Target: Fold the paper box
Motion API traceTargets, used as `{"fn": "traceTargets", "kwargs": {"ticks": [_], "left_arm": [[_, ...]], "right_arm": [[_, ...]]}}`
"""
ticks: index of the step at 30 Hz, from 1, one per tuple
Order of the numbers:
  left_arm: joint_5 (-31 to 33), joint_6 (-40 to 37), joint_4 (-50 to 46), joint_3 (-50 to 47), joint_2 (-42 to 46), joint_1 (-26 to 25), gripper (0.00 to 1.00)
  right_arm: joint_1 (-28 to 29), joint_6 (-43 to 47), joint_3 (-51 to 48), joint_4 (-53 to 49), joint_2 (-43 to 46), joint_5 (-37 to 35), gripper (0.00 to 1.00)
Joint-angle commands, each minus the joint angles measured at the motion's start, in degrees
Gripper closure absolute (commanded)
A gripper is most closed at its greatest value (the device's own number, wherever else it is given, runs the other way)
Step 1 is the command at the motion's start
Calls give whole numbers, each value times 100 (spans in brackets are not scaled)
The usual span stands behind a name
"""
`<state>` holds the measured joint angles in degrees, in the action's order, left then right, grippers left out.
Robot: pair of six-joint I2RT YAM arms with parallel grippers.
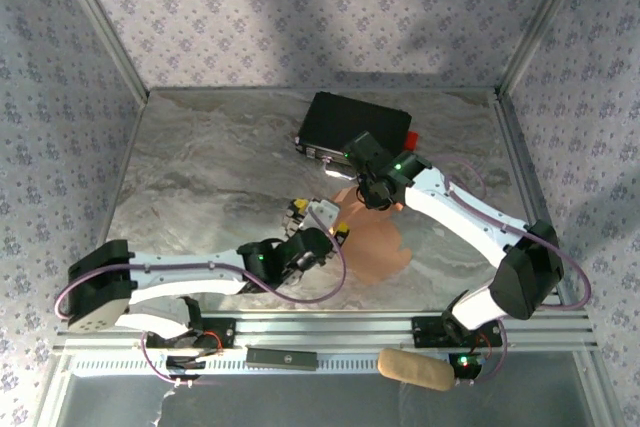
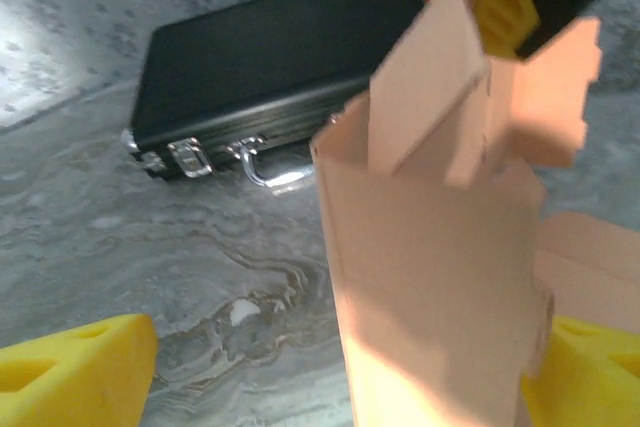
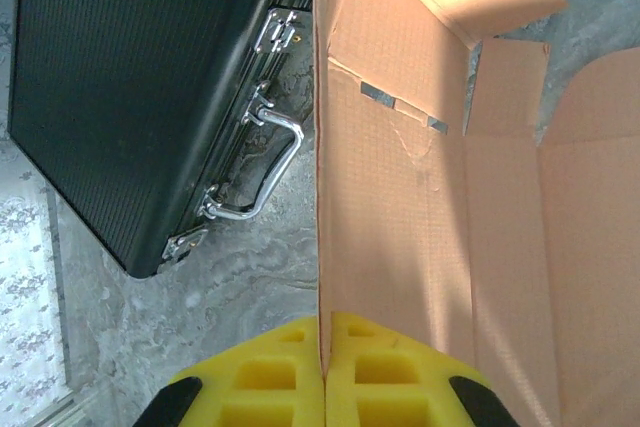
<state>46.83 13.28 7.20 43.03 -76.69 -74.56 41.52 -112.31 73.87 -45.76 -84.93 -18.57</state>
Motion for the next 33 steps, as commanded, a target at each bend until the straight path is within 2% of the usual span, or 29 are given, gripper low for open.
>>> {"fn": "traceTargets", "kwargs": {"ticks": [1, 3, 11, 13, 18, 19, 20, 23, 28, 31, 33], "left_arm": [[815, -219, 51, 414, -106, -142, 21], [930, -165, -123, 549, -177, -146, 30], [764, 89, -548, 581, -326, 81, 90], [617, 148, -571, 483, -271, 219, 100], [-486, -49, -33, -62, 159, 717, 100], [-745, -123, 125, -197, 268, 823, 100], [-991, -199, 270, -323, 361, 931, 100], [-1657, -397, 439, -555, 569, 1314, 100], [-2316, -725, 653, -827, 769, 1872, 100], [-2532, -706, 667, -908, 784, 2149, 100], [-2537, -652, 705, -965, 781, 2214, 100]], "right_arm": [[-36, -159, -79, -56, 11, -33, 100], [-40, -142, -111, -9, 40, -16, 100], [-90, 51, -373, 365, 213, 96, 100], [-125, 172, -502, 608, 298, 202, 100], [-234, 510, -859, 1061, 459, 556, 100], [-265, 606, -886, 1104, 469, 664, 96], [-309, 703, -909, 1274, 483, 772, 86], [-437, 1147, -1072, 1708, 549, 1101, 70], [-571, 1597, -1746, 2538, 954, 1375, 45], [-628, 1677, -2360, 3462, 1197, 1708, 35], [-587, 1636, -2553, 3704, 1320, 1788, 32]]}}
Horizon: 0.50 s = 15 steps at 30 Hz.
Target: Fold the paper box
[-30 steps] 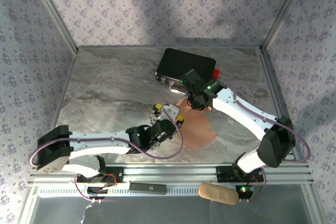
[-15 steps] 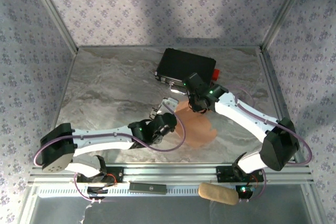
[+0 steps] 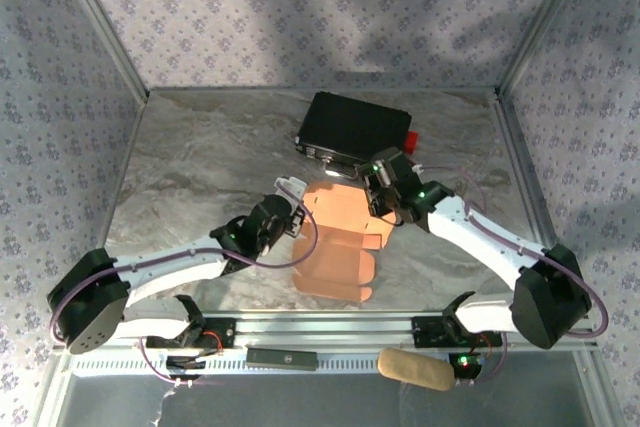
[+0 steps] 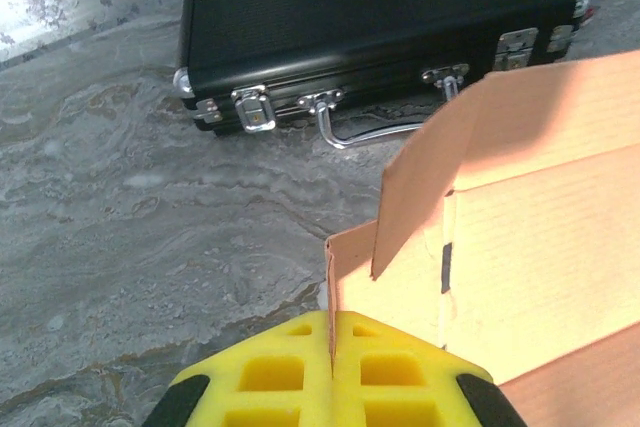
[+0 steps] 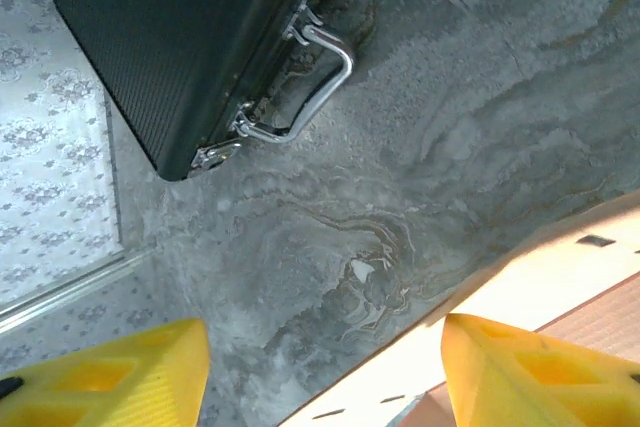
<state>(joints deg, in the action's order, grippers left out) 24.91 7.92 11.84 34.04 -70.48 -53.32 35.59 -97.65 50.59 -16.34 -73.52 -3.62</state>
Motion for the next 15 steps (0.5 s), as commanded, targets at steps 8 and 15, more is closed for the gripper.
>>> {"fn": "traceTargets", "kwargs": {"ticks": [8, 15], "left_arm": [[143, 569, 920, -586, 240, 109, 100], [689, 1219, 1173, -843, 502, 105, 100]], "right_arm": [[570, -790, -457, 1103, 443, -253, 24], [844, -1686, -75, 737, -30, -429, 24]]}}
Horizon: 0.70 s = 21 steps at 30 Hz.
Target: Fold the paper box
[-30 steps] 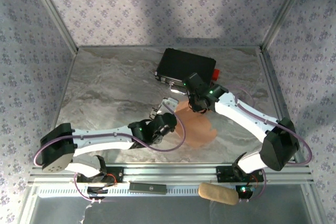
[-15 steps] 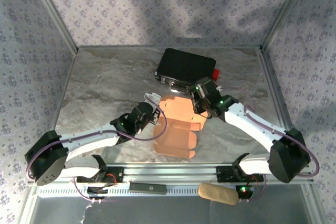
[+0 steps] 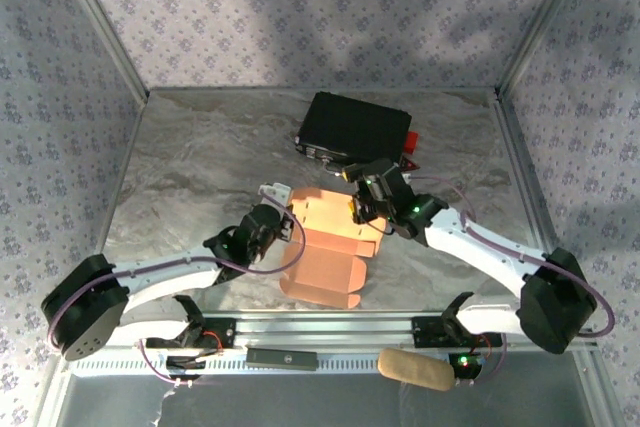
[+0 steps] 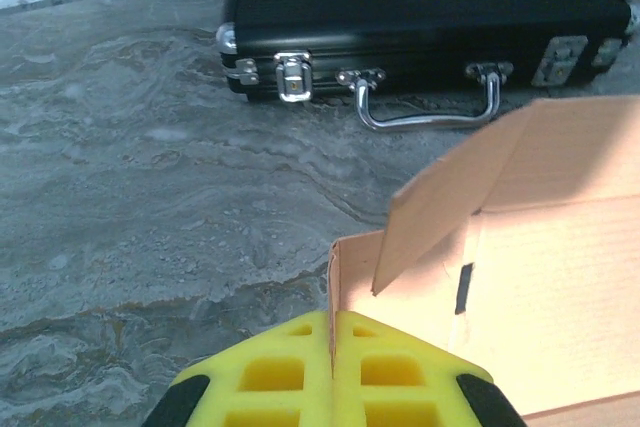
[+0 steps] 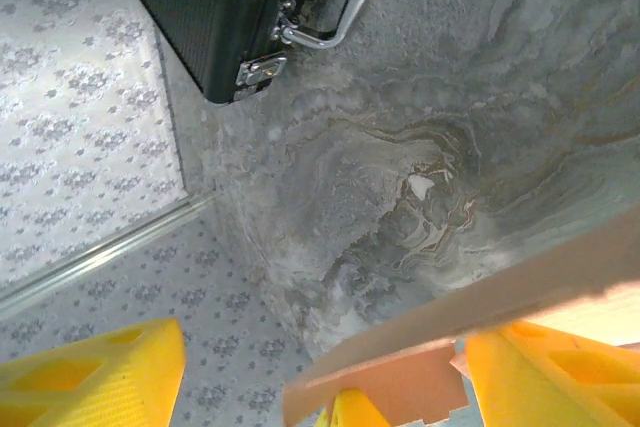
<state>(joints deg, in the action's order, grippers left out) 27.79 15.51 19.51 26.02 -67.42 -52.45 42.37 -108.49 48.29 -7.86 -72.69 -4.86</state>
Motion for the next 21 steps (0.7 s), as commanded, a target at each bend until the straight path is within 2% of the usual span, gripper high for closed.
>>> {"fn": "traceTargets", "kwargs": {"ticks": [1, 9, 13, 17, 21], "left_arm": [[496, 580, 448, -82, 241, 24, 100], [800, 1144, 769, -274, 249, 24, 100], [835, 1200, 809, -254, 170, 24, 100], [842, 1231, 826, -272, 202, 33, 100], [820, 1229, 770, -298, 280, 33, 100]], "right_arm": [[254, -723, 148, -50, -129, -470, 25], [697, -1450, 630, -473, -330, -1858, 24], [659, -1473, 673, 176, -747, -1806, 29], [670, -1500, 900, 157, -1097, -1622, 33], [651, -1389, 884, 324, -1186, -1685, 47]]}}
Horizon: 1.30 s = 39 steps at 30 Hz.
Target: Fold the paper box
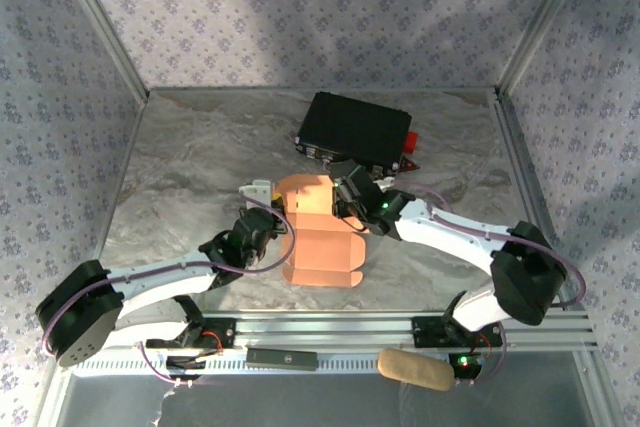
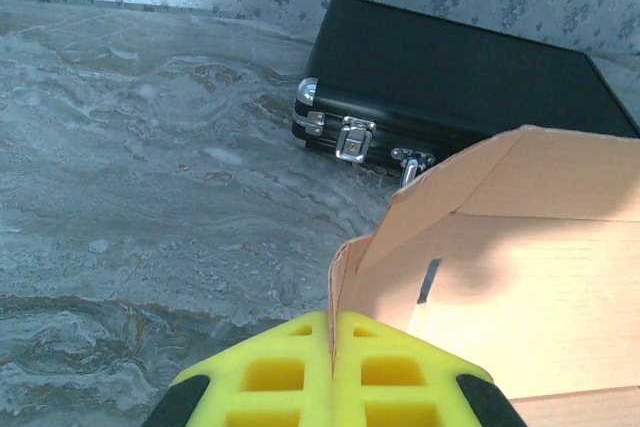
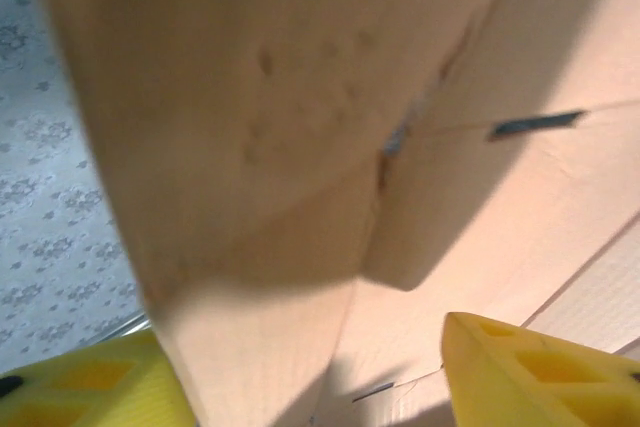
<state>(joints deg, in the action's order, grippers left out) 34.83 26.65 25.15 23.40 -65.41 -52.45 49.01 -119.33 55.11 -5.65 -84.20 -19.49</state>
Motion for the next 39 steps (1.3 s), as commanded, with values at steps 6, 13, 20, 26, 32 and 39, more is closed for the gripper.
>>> {"fn": "traceTargets", "kwargs": {"ticks": [6, 13, 20, 26, 32, 39], "left_arm": [[43, 77, 120, -37, 125, 50, 100], [26, 52, 47, -59, 205, 48, 100], [-159, -74, -132, -86, 478, 109, 100], [-822, -145, -351, -116, 777, 367, 100], [-961, -202, -377, -154, 827, 399, 100], [-906, -160, -351, -152, 757, 409, 100]], "right_arm": [[-56, -148, 160, 167, -36, -198, 60], [-193, -50, 63, 301, -105, 27, 77], [-279, 110, 100, 218, -142, 159, 100], [-322, 389, 38, 445, -190, 220, 100], [-478, 868, -28, 1090, -435, 772, 87], [-530, 954, 64, 850, -525, 1017, 82]]}}
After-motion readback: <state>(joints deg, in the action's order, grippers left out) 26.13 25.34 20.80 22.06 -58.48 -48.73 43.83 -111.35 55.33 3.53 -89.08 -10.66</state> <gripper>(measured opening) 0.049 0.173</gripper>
